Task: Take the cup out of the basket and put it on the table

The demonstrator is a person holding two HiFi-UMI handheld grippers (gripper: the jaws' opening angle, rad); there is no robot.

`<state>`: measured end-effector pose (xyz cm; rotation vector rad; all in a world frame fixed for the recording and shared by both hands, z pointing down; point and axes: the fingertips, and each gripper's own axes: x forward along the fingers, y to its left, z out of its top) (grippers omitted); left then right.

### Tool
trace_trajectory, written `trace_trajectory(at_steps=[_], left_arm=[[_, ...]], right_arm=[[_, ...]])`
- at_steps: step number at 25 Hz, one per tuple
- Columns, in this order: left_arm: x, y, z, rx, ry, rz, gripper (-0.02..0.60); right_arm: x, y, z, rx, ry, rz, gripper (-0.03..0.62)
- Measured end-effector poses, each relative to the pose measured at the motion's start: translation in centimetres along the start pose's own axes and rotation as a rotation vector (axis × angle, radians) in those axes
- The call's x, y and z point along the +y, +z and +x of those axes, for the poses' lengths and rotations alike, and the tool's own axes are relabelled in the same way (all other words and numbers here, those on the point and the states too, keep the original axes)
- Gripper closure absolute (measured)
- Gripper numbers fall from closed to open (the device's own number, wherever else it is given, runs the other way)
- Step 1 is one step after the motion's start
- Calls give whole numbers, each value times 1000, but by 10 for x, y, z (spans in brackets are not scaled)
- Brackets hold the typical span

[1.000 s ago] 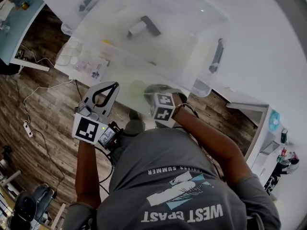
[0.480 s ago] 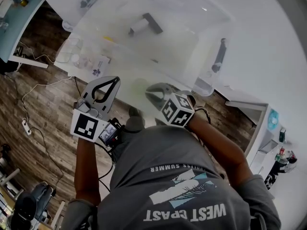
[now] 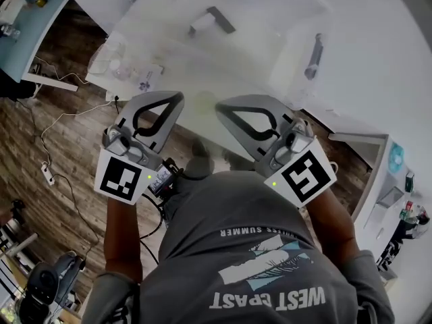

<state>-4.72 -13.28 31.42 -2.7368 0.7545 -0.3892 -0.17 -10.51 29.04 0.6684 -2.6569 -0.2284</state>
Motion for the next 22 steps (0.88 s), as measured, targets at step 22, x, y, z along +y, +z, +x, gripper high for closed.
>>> trace_trajectory(at_steps=[22], left_arm=[[-196, 133, 1, 7, -53, 175, 572]], right_arm=[[81, 38, -212, -170, -119, -183, 583]])
